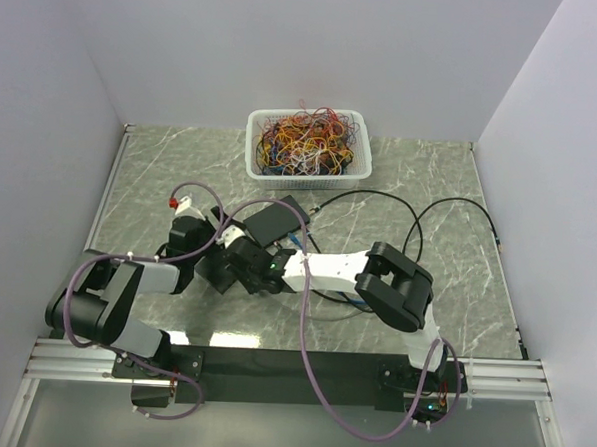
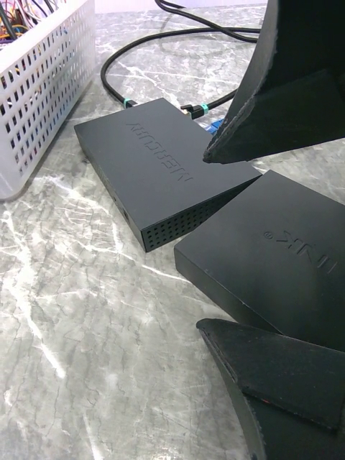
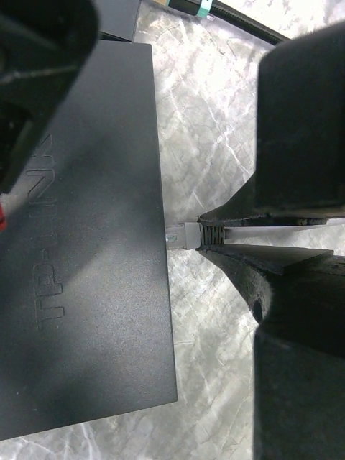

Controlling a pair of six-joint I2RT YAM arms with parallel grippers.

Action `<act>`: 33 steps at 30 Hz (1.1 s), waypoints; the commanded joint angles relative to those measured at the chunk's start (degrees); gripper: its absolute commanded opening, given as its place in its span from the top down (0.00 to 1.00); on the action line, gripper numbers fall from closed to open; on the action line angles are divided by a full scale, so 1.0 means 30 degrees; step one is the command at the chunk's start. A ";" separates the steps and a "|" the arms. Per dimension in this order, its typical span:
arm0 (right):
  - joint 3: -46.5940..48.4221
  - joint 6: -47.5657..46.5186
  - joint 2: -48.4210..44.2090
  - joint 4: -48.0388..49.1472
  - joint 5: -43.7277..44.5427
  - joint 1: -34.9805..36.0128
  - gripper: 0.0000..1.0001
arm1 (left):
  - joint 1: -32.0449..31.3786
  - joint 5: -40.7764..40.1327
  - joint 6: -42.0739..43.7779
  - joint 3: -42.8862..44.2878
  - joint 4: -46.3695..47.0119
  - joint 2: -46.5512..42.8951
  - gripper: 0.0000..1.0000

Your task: Insert the plug into the switch port

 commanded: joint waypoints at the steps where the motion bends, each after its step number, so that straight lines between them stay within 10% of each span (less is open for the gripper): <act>1: 0.0772 -0.0583 -0.0321 0.6914 0.0984 -0.0935 1.00 | -0.1480 0.4018 -0.1938 -0.1267 -0.3090 0.1087 0.06; 33: -0.4938 -0.0319 -0.2898 2.0389 0.0311 -0.3542 1.00 | -0.4235 0.4985 -0.4575 -0.4607 0.0250 0.2406 0.06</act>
